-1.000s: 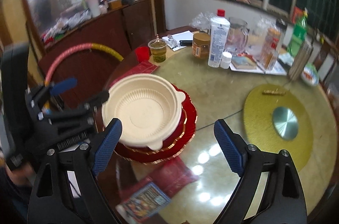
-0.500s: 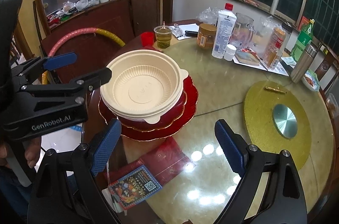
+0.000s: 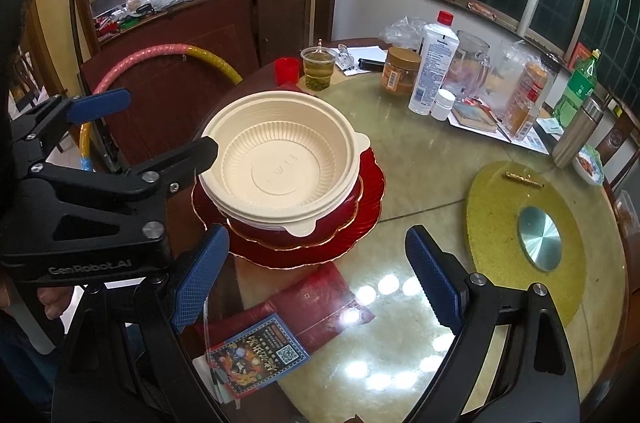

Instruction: Organize plates and bowls

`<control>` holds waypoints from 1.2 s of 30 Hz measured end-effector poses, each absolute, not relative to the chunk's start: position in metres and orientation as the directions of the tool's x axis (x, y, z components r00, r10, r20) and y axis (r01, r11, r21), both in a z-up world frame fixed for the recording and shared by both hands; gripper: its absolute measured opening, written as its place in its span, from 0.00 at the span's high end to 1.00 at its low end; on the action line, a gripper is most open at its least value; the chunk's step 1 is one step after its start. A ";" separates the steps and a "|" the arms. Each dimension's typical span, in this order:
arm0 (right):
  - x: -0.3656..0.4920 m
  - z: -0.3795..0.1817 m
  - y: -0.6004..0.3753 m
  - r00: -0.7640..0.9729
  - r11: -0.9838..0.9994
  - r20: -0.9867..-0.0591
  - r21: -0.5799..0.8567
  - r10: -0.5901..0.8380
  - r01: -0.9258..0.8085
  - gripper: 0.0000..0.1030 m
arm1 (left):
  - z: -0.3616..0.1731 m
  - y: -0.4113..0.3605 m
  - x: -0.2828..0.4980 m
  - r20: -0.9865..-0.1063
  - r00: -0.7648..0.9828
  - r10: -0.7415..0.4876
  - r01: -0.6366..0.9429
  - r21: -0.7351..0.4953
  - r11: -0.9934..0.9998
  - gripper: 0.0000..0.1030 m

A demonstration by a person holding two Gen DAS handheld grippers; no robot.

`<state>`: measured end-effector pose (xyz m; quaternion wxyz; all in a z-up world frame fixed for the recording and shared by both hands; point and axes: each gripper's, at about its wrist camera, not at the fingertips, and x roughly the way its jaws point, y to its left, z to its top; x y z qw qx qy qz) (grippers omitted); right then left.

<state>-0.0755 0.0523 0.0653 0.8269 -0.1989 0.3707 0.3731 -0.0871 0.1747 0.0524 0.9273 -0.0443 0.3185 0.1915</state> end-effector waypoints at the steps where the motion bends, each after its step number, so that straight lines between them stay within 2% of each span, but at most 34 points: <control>1: -0.075 0.065 0.053 0.447 0.643 -0.763 -0.054 0.467 -0.764 0.12 | 0.052 0.175 -0.086 -0.608 0.725 0.322 -0.379 0.037 0.925 0.00; 17: -0.075 0.066 0.057 0.447 0.649 -0.769 -0.056 0.456 -0.759 0.12 | 0.049 0.180 -0.082 -0.629 0.714 0.307 -0.377 0.024 0.926 0.00; 18: -0.074 0.066 0.057 0.449 0.653 -0.770 -0.056 0.453 -0.755 0.11 | 0.049 0.181 -0.082 -0.631 0.713 0.307 -0.378 0.023 0.926 0.00; 19: -0.073 0.065 0.056 0.449 0.656 -0.772 -0.054 0.451 -0.753 0.00 | 0.048 0.181 -0.082 -0.632 0.712 0.306 -0.378 0.022 0.925 0.00; 36: -0.069 0.065 0.057 0.448 0.661 -0.773 -0.049 0.449 -0.749 0.00 | 0.046 0.184 -0.080 -0.641 0.702 0.311 -0.388 0.021 0.921 0.00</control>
